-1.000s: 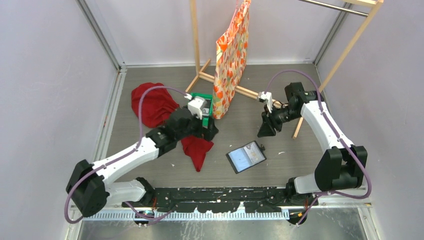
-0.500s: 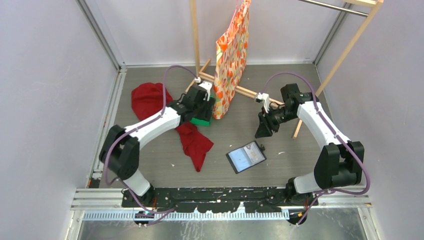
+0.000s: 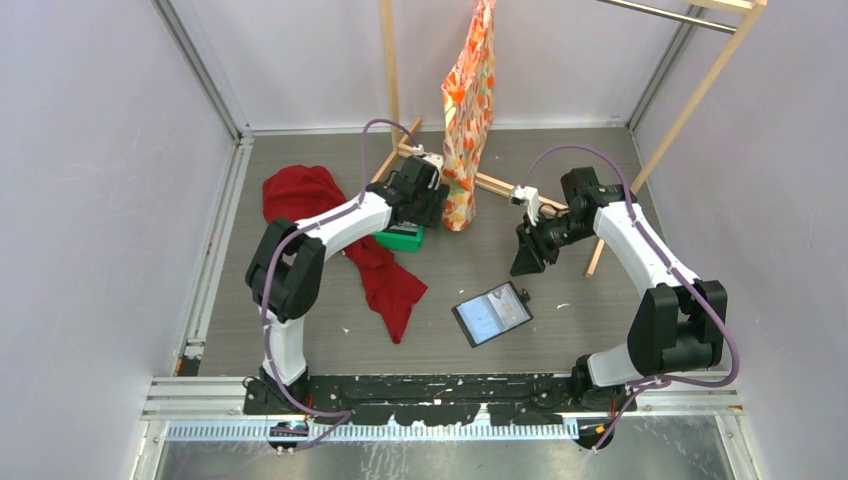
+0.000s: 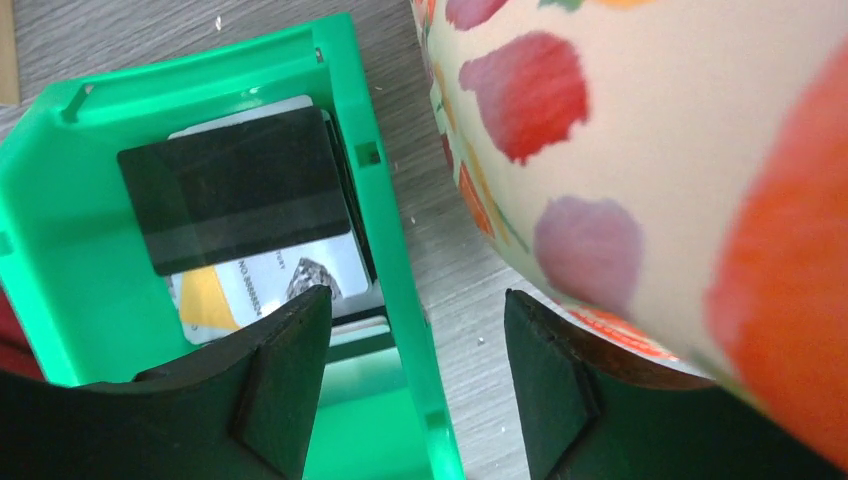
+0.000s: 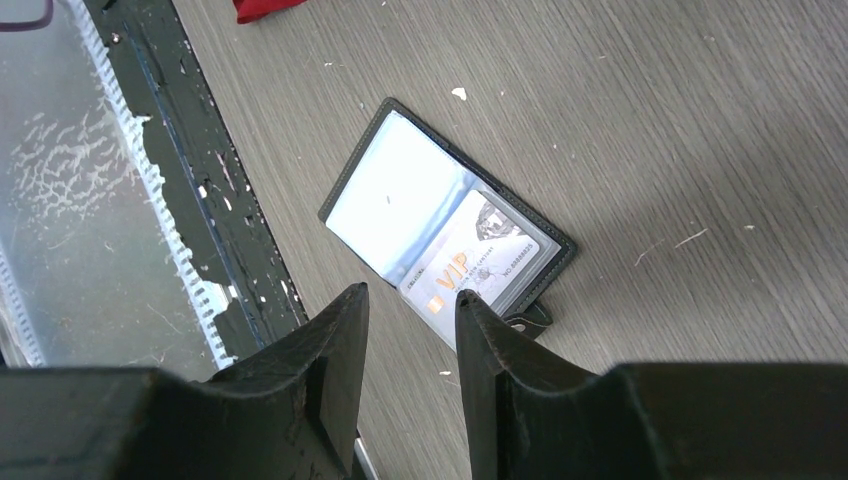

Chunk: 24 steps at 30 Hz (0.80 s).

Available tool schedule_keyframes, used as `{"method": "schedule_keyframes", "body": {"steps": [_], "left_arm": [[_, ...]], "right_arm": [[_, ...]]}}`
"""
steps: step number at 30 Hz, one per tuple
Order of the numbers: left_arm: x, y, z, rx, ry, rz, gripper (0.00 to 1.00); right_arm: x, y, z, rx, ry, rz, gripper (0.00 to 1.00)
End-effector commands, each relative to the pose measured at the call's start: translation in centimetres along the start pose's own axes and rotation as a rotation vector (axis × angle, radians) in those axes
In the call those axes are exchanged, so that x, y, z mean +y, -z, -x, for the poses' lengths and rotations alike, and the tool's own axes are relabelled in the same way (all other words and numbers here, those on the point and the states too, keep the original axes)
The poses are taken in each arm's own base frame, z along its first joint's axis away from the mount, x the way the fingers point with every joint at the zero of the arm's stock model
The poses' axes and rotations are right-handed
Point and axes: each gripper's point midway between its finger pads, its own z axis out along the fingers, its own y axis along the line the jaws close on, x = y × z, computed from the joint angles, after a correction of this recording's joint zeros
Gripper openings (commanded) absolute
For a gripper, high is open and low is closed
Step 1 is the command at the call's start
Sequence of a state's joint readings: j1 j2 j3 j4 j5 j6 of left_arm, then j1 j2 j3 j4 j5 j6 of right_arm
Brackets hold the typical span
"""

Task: Put the credit cards into the card holder
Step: Move the storage box to the center of the board.

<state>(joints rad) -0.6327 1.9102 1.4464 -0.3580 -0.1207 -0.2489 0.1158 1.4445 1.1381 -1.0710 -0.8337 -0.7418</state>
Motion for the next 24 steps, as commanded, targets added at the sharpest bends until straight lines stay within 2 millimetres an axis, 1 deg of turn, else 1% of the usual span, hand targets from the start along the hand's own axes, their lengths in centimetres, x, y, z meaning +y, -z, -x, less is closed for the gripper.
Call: {"method": "schedule_keyframes", "body": {"steps": [1, 2, 4, 5, 10, 12, 16, 17, 18, 19, 22, 23, 24], "left_arm": [[-0.1, -0.4, 1.9, -0.031, -0.028, -0.019, 0.61], [-0.4, -0.5, 1.9, -0.033, -0.040, -0.033, 0.57], [-0.8, -0.3, 1.7, -0.029, -0.078, -0.069, 0.43], [-0.8, -0.2, 1.4, -0.022, -0.099, -0.078, 0.39], [-0.6, 1.0, -1.1, 0.024, -0.157, -0.108, 0.21], [-0.9, 2.2, -1.9, 0.031, -0.169, -0.146, 0.14], [-0.9, 4.9, -4.0, 0.058, -0.208, -0.191, 0.07], [-1.0, 5.8, -4.7, 0.071, -0.229, -0.220, 0.06], [-1.1, 6.7, -6.1, 0.098, -0.283, -0.257, 0.06], [-1.6, 7.7, -6.4, 0.097, -0.310, -0.302, 0.06], [-2.1, 10.6, -9.5, 0.162, -0.407, -0.418, 0.07], [-2.0, 11.6, -11.2, 0.205, -0.430, -0.444, 0.07], [-1.8, 12.5, -12.1, 0.216, -0.455, -0.466, 0.08]], "right_arm": [[0.1, 0.3, 0.4, -0.013, 0.014, -0.007, 0.42], [0.1, 0.3, 0.4, -0.012, 0.013, -0.007, 0.42], [0.2, 0.3, 0.4, -0.011, 0.013, -0.007, 0.42], [0.2, 0.3, 0.4, -0.013, 0.014, -0.006, 0.42], [0.3, 0.4, 0.5, -0.017, 0.016, -0.002, 0.42], [0.4, 0.4, 0.5, -0.017, 0.015, 0.001, 0.42], [0.5, 0.4, 0.5, -0.018, 0.017, 0.005, 0.43], [0.5, 0.4, 0.5, -0.020, 0.016, 0.006, 0.43], [0.5, 0.5, 0.6, -0.022, 0.015, 0.007, 0.42], [0.5, 0.5, 0.5, -0.023, 0.014, 0.008, 0.42], [0.6, 0.5, 0.6, -0.024, 0.012, 0.011, 0.42], [0.6, 0.5, 0.5, -0.024, 0.010, 0.013, 0.42], [0.6, 0.5, 0.5, -0.024, 0.010, 0.016, 0.42]]}}
